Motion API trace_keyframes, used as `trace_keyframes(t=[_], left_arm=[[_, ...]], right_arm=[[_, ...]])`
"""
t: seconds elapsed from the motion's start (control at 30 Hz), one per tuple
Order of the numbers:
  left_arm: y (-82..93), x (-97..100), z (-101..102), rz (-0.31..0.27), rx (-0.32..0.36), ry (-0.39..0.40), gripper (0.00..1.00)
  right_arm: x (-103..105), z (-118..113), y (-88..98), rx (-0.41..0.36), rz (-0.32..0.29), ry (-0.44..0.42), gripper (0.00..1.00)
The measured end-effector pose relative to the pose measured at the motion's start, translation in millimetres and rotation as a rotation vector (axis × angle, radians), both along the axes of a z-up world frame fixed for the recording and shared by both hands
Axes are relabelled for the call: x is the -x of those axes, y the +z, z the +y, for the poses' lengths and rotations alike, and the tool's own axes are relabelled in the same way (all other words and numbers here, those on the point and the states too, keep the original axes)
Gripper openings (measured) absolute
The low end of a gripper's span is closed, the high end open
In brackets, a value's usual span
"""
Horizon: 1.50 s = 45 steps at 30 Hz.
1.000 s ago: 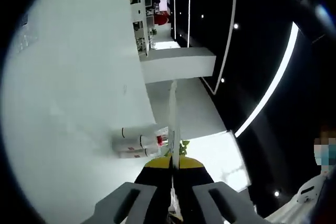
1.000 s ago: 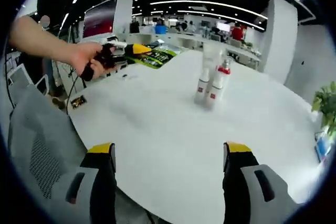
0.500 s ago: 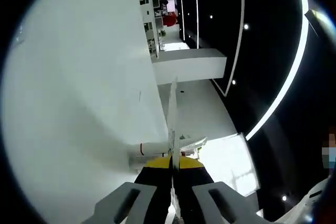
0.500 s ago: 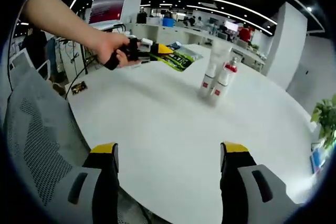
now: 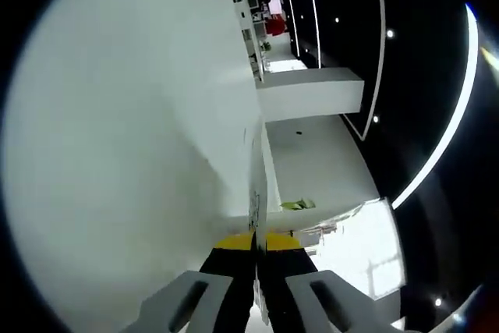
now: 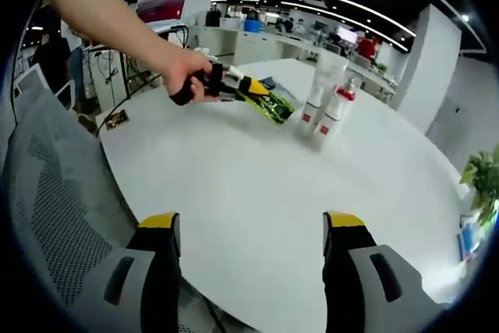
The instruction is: Arrange the skincare products in the storage area until every visible bottle or jar stands upright without overlapping.
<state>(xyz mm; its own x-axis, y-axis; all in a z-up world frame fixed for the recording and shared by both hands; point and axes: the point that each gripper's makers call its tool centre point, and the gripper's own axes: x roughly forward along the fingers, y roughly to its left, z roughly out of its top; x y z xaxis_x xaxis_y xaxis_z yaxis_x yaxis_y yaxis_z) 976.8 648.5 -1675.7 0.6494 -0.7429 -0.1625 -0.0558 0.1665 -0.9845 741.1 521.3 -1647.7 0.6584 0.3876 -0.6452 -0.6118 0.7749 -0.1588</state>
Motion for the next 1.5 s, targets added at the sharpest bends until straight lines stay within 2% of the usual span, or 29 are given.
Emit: trace_keyframes(t=[0.13, 0.27, 0.47, 0.6, 0.73, 0.8, 0.83, 1.03, 1.1, 1.3, 1.43, 1.5], left_arm=[[-10.8, 1.9, -9.0, 0.018, -0.066, -0.021, 0.01], [-15.5, 1.5, -12.8, 0.035, -0.090, -0.029, 0.01], [-23.4, 1.8, -9.3, 0.047, -0.156, -0.027, 0.02], [-28.7, 1.5, -7.2, 0.086, -0.191, -0.026, 0.03], [-32.9, 4.8, -4.4, 0.093, -0.299, -0.052, 0.08], [-32.8, 1.8, -1.9, 0.059, -0.337, -0.055, 0.14], [-29.2, 2.9, -2.4, 0.055, -0.338, -0.058, 0.16], [-25.6, 4.5, -1.0, 0.007, -0.459, -0.102, 0.26], [-25.1, 6.5, -0.1, 0.006, -0.509, -0.115, 0.29], [-27.1, 10.0, -3.9, -0.066, -0.687, -0.218, 0.38], [-26.5, 5.0, -5.1, -0.131, -0.803, -0.258, 0.51], [-29.4, 6.0, -5.3, -0.137, -0.837, -0.286, 0.55]], right_arm=[[0.1, -1.5, -1.1, -0.005, 0.010, -0.009, 0.69], [1.1, 0.2, -1.5, -0.006, 0.012, 0.000, 0.69], [3.9, 5.5, -2.3, 0.013, 0.008, 0.041, 0.67], [3.4, 3.9, -2.5, 0.009, 0.011, 0.031, 0.66], [6.2, 9.1, -2.3, 0.024, 0.002, 0.067, 0.64], [5.6, 8.8, -2.1, 0.025, 0.001, 0.068, 0.64], [5.4, 8.6, -2.0, 0.025, 0.001, 0.067, 0.64], [5.1, 6.4, -2.2, 0.024, 0.003, 0.056, 0.63], [5.3, 6.9, -2.0, 0.029, 0.000, 0.062, 0.62], [4.8, 5.9, -1.5, 0.032, -0.004, 0.059, 0.60], [5.1, 6.0, -1.4, 0.033, -0.004, 0.062, 0.59], [5.3, 6.2, -1.6, 0.035, -0.004, 0.064, 0.59]])
